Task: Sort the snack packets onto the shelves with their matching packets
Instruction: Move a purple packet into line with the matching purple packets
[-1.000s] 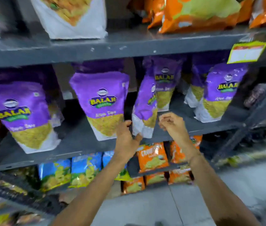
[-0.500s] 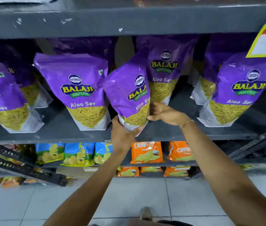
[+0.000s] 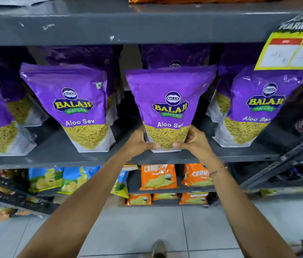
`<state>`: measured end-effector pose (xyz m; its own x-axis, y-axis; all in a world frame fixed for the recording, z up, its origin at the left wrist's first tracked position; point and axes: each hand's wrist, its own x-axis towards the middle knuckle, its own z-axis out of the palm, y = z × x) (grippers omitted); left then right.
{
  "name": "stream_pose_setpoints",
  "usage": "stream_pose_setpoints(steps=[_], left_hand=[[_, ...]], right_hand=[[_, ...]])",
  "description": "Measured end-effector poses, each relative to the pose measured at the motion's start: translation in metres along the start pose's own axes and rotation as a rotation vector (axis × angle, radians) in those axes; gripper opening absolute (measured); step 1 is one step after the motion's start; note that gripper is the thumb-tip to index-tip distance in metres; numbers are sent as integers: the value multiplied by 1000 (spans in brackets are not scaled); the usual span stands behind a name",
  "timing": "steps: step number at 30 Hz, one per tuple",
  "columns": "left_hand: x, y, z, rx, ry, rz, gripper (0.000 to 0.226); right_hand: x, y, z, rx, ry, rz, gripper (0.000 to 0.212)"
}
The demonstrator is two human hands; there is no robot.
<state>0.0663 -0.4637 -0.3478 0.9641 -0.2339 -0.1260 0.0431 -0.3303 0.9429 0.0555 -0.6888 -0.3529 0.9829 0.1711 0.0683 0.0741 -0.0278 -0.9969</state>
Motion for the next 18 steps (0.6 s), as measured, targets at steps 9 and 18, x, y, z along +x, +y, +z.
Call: stream_pose_setpoints(steps=[9,18], left_hand=[[8,3,11,-20,-55,-20,65],[11,8,8,-38,-134,-25,68]], right_hand=[[-2,1,-11,-52,37,39,60],[-2,3,-11,-29,35,52,59]])
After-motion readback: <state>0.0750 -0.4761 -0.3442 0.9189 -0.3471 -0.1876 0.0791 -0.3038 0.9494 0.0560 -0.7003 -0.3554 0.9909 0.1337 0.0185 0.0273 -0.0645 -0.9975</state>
